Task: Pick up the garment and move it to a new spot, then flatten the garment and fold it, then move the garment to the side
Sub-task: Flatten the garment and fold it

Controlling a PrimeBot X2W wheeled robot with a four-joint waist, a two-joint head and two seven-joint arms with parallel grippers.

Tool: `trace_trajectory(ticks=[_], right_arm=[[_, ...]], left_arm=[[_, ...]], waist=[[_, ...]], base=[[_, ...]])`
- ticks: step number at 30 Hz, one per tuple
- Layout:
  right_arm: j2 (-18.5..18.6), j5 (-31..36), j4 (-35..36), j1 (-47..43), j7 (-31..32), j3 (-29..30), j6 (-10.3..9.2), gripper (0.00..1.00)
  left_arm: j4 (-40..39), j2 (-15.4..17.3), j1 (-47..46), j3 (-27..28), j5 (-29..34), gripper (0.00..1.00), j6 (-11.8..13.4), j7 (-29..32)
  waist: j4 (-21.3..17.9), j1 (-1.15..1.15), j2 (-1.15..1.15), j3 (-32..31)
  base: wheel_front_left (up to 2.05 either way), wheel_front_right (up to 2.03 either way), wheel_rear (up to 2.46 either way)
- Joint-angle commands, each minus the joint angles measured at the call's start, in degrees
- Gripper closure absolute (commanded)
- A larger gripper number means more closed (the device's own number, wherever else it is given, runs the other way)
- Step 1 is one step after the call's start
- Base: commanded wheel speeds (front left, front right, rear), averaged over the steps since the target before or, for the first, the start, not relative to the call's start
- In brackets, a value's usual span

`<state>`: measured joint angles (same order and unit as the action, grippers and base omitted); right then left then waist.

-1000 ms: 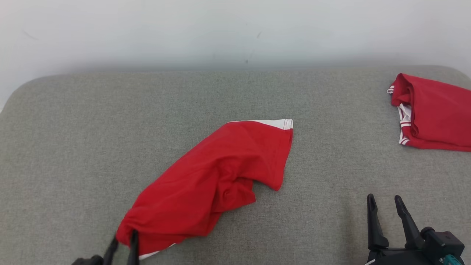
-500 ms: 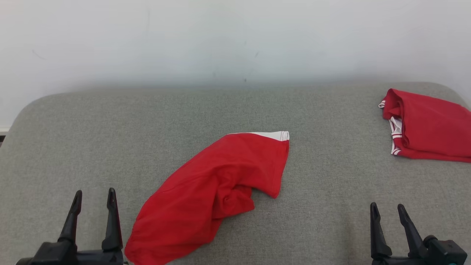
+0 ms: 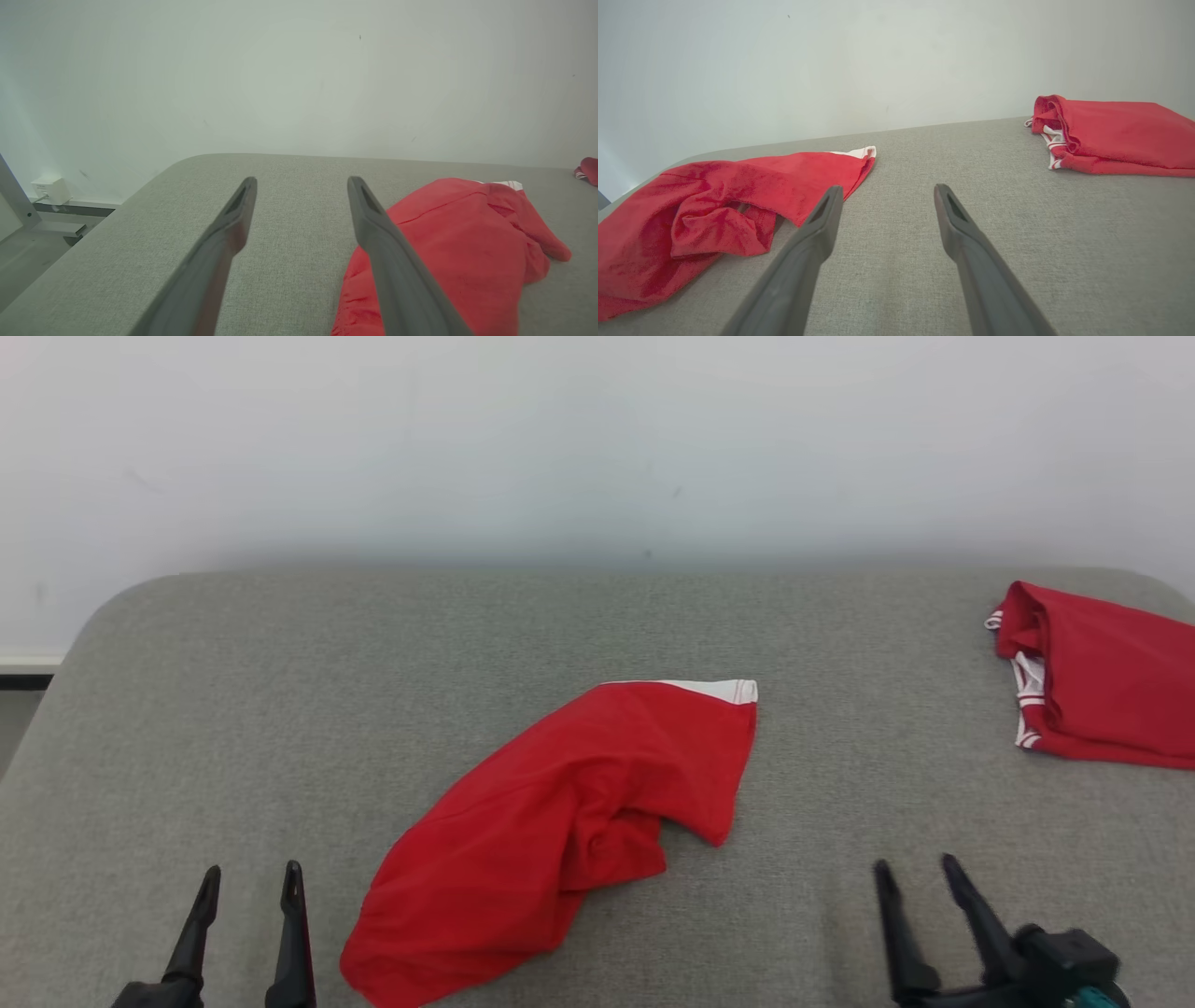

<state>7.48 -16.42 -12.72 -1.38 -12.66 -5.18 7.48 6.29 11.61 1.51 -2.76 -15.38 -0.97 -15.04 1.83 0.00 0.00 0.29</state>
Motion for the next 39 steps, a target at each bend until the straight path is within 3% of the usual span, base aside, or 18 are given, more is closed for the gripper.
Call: trace_trajectory(ticks=[1,8,12,20,21,22,23,24,31,39], right_arm=[[0.58,-0.35,-0.27,1.34,0.45,-1.9,0.02,0.0],[3.24,-1.94,-6.23,8.46,1.89,-12.89,0.02,0.0],[3.5,-3.51,-10.44,11.81,2.07,-16.11,0.02,0.0],[4.37,-5.81,-23.02,20.14,1.75,-23.61,0.02,0.0],[4.14,-7.7,-29.18,23.63,1.61,-26.26,0.02,0.0],[3.85,-8.54,-30.39,24.34,1.53,-26.77,0.02,0.04],[3.58,-9.4,-31.68,25.11,1.41,-27.16,0.02,0.49],[3.39,-10.3,-32.9,25.76,1.43,-27.54,0.02,1.0],[5.0,-14.25,-35.54,28.05,-1.74,-28.99,0.02,1.0],[10.01,-14.69,-26.41,21.44,-2.54,-25.85,0.02,1.0]], left_arm=[[0.35,-0.4,-0.11,-0.03,0.78,0.0,-0.19,-0.18],[1.43,-1.83,-1.95,-0.23,1.4,0.0,-1.19,-0.18],[1.91,-2.4,-2.95,-0.43,1.81,0.0,-1.74,-0.18],[3.15,-3.87,-5.17,-0.83,2.89,0.0,-2.96,-0.18],[3.53,-4.26,-6.0,-0.67,3.26,0.0,-3.47,-0.18],[3.57,-4.36,-6.22,-0.59,3.38,0.0,-3.52,-0.18],[3.62,-4.41,-6.41,-0.43,3.43,0.0,-3.65,-0.18],[3.73,-4.51,-6.52,-0.28,3.47,0.0,-3.78,-0.18],[4.3,-5.07,-5.4,0.91,4.1,0.0,-3.83,-0.19],[4.66,-5.77,-2.35,2.32,4.23,0.0,-4.01,-0.19]], waist=[[1.39,0.0,0.0,0.23],[5.52,0.0,0.0,1.2],[7.51,0.0,0.0,1.88],[12.39,0.0,0.0,3.84],[13.96,0.0,0.0,4.91],[14.19,0.0,0.0,5.21],[14.32,0.0,0.0,5.39],[14.43,0.0,0.0,5.58],[12.86,0.0,0.0,4.8],[6.9,0.0,0.0,1.11]], base=[[0.0,0.0,0.0],[0.0,0.0,0.0],[0.0,0.0,0.0],[0.0,0.0,0.0],[0.0,0.0,0.0],[0.0,0.0,0.0],[0.0,0.0,0.0],[0.0,0.0,0.0],[0.0,0.0,0.0],[0.0,0.0,0.0]])
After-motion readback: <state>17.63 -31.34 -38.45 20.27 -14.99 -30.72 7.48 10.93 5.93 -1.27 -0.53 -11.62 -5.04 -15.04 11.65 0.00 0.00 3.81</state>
